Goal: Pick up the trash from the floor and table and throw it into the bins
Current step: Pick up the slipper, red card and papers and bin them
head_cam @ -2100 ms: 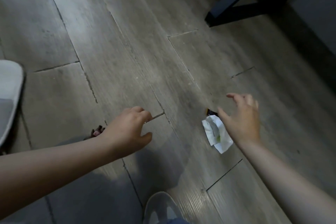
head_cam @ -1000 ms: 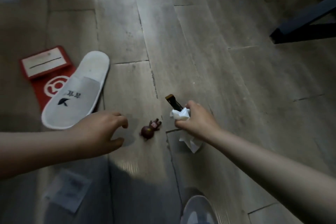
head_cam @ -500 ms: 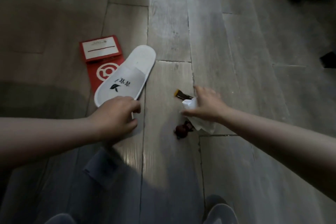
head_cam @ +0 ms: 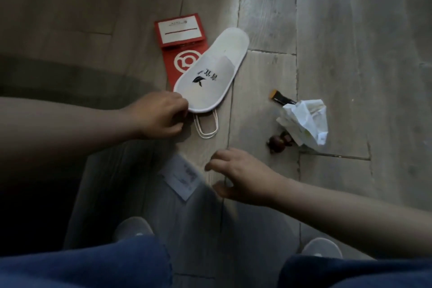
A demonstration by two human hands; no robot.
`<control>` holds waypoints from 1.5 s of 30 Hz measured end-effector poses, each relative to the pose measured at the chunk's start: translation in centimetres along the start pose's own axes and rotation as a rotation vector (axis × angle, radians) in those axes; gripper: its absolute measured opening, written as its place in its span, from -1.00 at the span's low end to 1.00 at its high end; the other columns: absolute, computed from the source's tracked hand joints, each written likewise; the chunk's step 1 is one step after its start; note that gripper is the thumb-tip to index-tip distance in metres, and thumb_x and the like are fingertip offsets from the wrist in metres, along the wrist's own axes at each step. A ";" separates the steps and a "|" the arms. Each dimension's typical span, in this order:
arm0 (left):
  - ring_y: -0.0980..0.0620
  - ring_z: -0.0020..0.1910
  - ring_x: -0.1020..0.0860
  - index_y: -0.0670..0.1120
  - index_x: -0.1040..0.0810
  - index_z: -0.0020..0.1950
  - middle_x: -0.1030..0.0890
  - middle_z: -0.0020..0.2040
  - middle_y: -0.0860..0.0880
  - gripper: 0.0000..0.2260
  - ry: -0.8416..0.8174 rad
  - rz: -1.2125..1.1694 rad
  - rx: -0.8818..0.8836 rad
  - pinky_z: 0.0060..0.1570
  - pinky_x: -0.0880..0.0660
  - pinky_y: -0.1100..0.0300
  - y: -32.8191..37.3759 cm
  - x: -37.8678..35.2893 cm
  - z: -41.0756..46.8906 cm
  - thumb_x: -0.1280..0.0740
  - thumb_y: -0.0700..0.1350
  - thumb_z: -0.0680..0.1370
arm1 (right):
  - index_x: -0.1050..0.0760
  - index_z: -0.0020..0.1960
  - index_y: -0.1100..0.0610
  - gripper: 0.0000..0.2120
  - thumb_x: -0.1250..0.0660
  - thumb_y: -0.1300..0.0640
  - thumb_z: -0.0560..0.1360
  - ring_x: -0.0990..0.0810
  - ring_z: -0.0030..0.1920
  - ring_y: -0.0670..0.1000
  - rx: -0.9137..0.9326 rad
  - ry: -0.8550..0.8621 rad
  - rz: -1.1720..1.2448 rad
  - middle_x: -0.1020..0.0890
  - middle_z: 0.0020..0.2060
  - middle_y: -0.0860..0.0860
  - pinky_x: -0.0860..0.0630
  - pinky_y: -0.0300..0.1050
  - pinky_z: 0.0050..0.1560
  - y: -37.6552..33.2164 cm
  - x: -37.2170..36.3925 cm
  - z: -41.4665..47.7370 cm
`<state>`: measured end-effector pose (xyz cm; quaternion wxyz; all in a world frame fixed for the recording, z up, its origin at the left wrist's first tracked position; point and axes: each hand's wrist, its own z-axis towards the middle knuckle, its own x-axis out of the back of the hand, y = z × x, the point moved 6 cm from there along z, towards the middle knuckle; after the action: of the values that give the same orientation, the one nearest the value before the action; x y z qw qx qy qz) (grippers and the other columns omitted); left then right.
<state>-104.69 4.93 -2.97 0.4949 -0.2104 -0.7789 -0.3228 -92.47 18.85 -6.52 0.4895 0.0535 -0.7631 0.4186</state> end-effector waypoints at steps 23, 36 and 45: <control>0.01 -0.20 -0.50 -0.08 -0.54 -0.14 -0.54 -0.15 -0.01 -0.91 -0.177 -0.061 -0.099 -0.21 -0.39 0.21 2.7 -4.3 1.3 -0.37 -0.07 0.46 | -0.54 0.24 0.06 -0.56 -0.13 -0.13 0.51 -0.46 0.35 0.16 -0.061 -0.171 -0.256 -0.53 0.29 0.08 -0.42 0.19 0.32 6.0 1.3 -8.2; 0.03 -0.23 -0.50 -0.12 -0.54 -0.16 -0.55 -0.20 -0.01 -0.89 -0.098 -0.137 -0.122 -0.25 -0.40 0.19 5.4 -2.9 2.6 -0.36 -0.09 0.48 | -0.05 0.56 -0.01 -0.21 -0.41 -0.01 0.47 -0.17 0.45 0.11 -0.308 -0.155 -0.242 -0.18 0.48 0.06 -0.40 0.01 0.32 6.9 1.1 -5.7; 0.11 -0.26 -0.48 -0.05 -0.54 -0.19 -0.54 -0.22 0.05 -0.85 -0.105 -0.148 -0.111 -0.25 -0.42 0.21 5.2 -3.4 3.0 -0.30 0.01 0.44 | -0.49 0.22 0.05 -0.71 -0.34 0.06 0.51 -0.54 0.04 0.03 -0.291 -0.002 -0.042 -0.53 0.10 -0.01 -0.45 -0.14 -0.07 6.8 1.1 -6.9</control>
<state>-101.81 10.68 -5.47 0.4158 -0.1960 -0.7981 -0.3894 -91.50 28.35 -8.48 0.5001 -0.0019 -0.8149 0.2931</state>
